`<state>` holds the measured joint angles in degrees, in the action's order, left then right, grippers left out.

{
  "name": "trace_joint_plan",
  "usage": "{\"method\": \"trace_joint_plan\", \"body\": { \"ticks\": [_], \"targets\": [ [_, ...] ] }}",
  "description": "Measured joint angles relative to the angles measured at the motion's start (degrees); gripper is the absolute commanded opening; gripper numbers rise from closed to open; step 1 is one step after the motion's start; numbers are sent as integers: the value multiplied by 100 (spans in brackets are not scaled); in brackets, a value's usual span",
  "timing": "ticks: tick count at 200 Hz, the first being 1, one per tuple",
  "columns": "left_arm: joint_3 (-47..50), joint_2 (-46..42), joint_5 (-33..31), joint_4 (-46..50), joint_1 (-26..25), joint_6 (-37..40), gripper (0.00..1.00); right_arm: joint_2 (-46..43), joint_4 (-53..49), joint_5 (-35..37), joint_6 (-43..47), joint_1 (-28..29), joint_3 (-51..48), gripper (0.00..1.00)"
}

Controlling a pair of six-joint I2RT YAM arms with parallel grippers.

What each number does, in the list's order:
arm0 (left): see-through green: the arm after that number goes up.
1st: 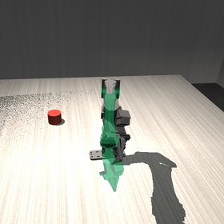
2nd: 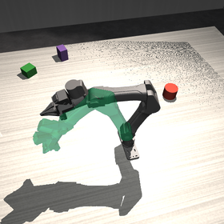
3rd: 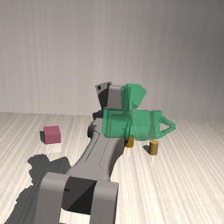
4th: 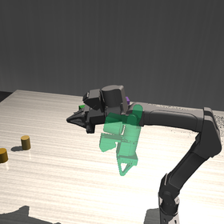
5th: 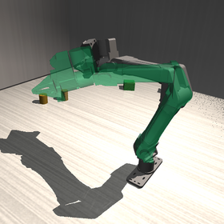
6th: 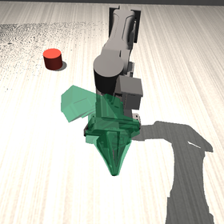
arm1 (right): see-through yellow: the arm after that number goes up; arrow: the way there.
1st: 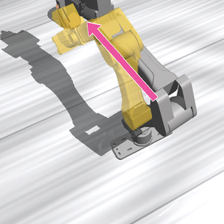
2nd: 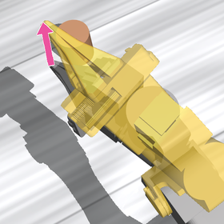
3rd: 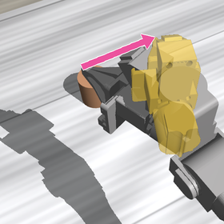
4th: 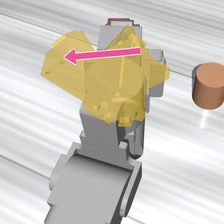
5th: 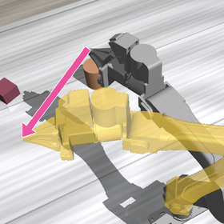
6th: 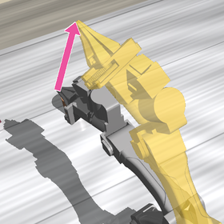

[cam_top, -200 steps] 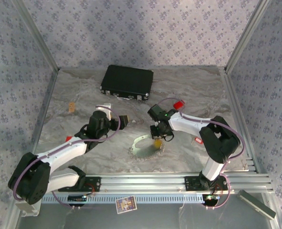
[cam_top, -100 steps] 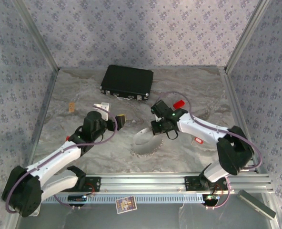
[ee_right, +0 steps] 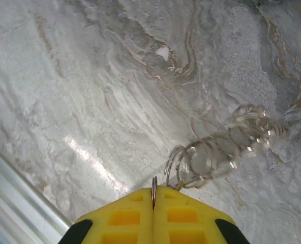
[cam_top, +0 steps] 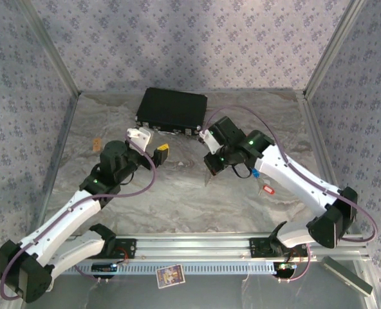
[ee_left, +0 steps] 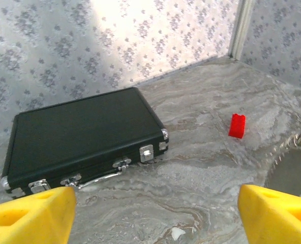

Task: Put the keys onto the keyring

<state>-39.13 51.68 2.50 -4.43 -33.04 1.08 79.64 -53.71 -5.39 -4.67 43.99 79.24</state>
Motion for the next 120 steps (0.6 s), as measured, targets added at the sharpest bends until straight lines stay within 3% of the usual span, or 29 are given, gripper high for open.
{"method": "trace_joint_plan", "body": {
  "ticks": [62, 120],
  "targets": [
    [-356, 402, 1207, 146, -20, 389, 48, -199, -614, 63, 1071, 258, 234, 0],
    [-223, 470, 2612, 107, -492, 699, 43, -684, -546, -201, 2081, 514, 214, 0]
  ]
}}
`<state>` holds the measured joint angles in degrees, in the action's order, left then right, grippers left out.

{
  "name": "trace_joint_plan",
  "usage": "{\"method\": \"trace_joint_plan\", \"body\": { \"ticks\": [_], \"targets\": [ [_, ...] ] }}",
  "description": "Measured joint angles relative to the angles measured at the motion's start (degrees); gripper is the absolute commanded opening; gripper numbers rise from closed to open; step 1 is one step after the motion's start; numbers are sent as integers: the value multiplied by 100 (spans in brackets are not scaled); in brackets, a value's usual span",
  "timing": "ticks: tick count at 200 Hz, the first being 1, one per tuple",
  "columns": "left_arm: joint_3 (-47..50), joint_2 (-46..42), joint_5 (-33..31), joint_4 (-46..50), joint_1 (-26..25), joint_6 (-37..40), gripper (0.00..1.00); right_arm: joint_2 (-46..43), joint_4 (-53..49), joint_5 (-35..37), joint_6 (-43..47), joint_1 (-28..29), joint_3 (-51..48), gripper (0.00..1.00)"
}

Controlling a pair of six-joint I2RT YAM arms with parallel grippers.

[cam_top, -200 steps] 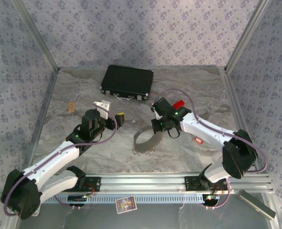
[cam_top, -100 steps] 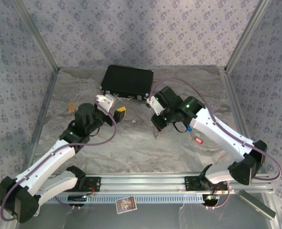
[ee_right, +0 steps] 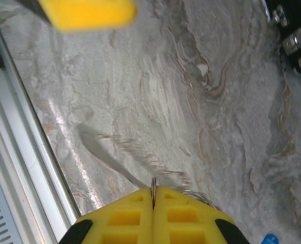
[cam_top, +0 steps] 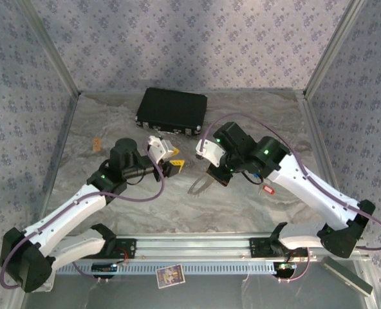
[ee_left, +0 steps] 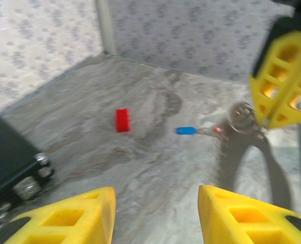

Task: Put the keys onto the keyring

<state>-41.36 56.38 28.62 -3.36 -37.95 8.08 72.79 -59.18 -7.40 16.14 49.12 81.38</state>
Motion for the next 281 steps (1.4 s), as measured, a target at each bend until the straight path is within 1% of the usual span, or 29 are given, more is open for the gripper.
{"method": "trace_joint_plan", "body": {
  "ticks": [16, 45, 102, 109, 125, 161, 180, 203, 241, 266, 281],
  "targets": [
    [94, 46, 214, -9, -227, 146, 40, -55, 44, -181, 245, 33, -9, 0],
    [103, 304, 422, -22, -560, 376, 38, -61, 101, -527, 682, 146, -101, 0],
    [103, 492, 647, -22, -798, 721, 35, -37, 201, -748, 1049, 258, -234, 0],
    [103, 492, 682, -24, -828, 763, 33, -37, 240, -752, 1051, 275, -262, 0],
    [107, 492, 726, -26, -857, 841, 32, -37, 273, -769, 1054, 321, -348, 0],
    [203, 490, 645, -35, -885, 907, 37, -37, 343, -728, 1091, 352, -470, 0],
    [319, 476, 487, -72, -903, 933, 43, -37, 391, -671, 1093, 352, -494, 0],
    [474, 382, 219, -74, -909, 949, 43, -39, 472, -535, 1095, 354, -555, 0],
    [632, 57, -83, -92, -944, 964, 36, -39, 573, -435, 1137, 356, -584, 0],
    [737, -118, -57, -175, -962, 992, 32, -39, 634, -444, 1137, 380, -595, 0],
    [780, -111, 55, -225, -975, 1008, 25, -39, 684, -490, 1139, 409, -623, 0]
  ]
}}
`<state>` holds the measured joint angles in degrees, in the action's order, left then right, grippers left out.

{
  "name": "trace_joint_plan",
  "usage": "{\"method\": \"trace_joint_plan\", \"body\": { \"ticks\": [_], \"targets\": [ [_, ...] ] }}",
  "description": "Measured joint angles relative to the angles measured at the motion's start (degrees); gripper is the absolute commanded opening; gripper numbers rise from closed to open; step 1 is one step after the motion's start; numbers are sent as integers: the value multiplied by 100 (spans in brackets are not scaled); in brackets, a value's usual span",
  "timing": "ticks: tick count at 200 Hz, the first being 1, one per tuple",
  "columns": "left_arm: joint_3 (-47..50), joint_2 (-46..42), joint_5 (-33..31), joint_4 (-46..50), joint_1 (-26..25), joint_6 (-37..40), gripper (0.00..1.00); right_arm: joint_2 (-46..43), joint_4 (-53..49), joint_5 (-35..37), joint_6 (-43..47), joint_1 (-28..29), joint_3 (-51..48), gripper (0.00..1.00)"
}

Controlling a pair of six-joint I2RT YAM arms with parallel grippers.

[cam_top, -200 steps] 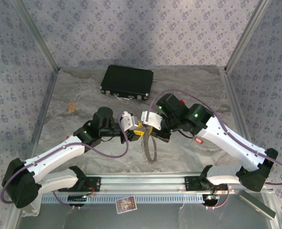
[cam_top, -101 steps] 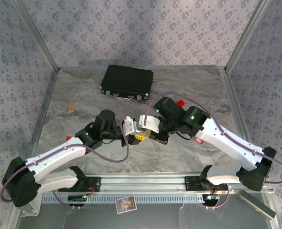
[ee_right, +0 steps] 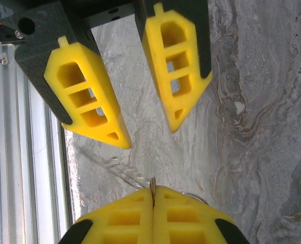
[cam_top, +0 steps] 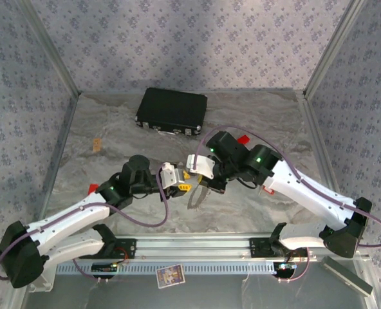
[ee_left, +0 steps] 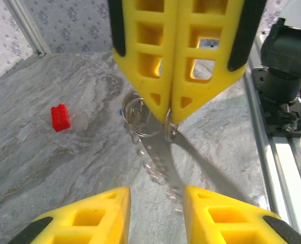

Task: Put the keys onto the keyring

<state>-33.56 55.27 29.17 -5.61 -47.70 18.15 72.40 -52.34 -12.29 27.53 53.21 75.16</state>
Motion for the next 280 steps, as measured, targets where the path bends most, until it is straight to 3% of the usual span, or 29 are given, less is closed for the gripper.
{"method": "trace_joint_plan", "body": {
  "ticks": [47, 185, 248, 265, 280],
  "targets": [
    [9, 94, 278, -85, -11, -4, 18, 0, 81, -109, 46, 125, -50, 0],
    [9, 116, 636, -262, -31, -129, 12, 2, 422, -153, 59, 282, -190, 0],
    [44, 153, 730, -275, -31, -219, 0, -4, 490, -334, 59, 280, -295, 0],
    [109, 153, 761, -348, -33, -275, 0, -44, 579, -444, 46, 240, -407, 23],
    [199, 153, 750, -507, -42, -332, 0, -181, 903, -706, 31, 96, -686, 30]
  ]
}}
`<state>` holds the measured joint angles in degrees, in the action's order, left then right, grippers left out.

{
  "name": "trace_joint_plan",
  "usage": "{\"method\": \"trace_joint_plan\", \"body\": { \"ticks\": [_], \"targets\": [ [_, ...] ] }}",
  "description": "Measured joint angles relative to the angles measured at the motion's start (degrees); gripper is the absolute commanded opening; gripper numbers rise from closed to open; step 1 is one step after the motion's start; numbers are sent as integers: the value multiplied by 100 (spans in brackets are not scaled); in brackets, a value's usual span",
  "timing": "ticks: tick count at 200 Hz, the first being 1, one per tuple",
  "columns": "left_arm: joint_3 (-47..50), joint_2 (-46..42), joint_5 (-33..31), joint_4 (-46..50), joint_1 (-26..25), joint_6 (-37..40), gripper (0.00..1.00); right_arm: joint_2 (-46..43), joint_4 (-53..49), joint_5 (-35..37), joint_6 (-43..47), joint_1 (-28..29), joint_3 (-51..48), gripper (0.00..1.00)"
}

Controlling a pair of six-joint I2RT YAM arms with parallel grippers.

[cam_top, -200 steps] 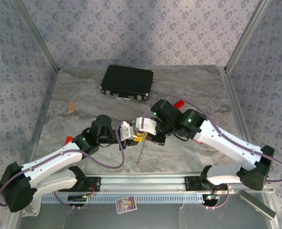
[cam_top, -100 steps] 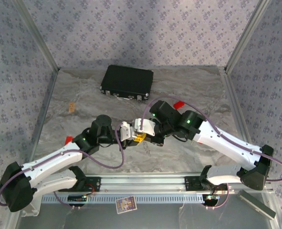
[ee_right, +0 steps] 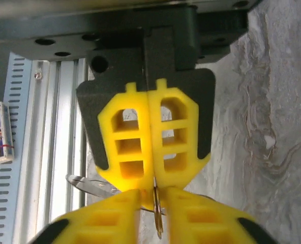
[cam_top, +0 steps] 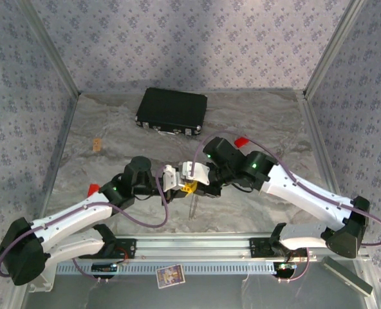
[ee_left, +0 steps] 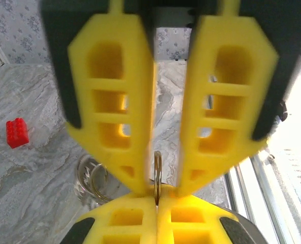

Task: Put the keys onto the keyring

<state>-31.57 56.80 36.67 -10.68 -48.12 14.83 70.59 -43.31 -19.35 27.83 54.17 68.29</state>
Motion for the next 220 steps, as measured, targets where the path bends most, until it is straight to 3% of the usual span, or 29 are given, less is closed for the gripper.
{"method": "trace_joint_plan", "body": {
  "ticks": [46, 80, 153, 220],
  "targets": [
    [529, 0, -20, -809, 0, -212, 0, -1635, 1751, -992, -472, -986, -1753, 36],
    [809, 0, -33, -1482, -2, -385, 0, -2708, 3080, -1091, -605, -1097, -3058, 35],
    [1327, 389, -181, -3303, 0, -839, 0, -3027, 4750, -1331, -1126, -1373, -4358, 33],
    [1342, 535, -136, -3871, -2, -968, 0, -3185, 5241, -1714, -1394, -1379, -4478, 33]
  ]
}}
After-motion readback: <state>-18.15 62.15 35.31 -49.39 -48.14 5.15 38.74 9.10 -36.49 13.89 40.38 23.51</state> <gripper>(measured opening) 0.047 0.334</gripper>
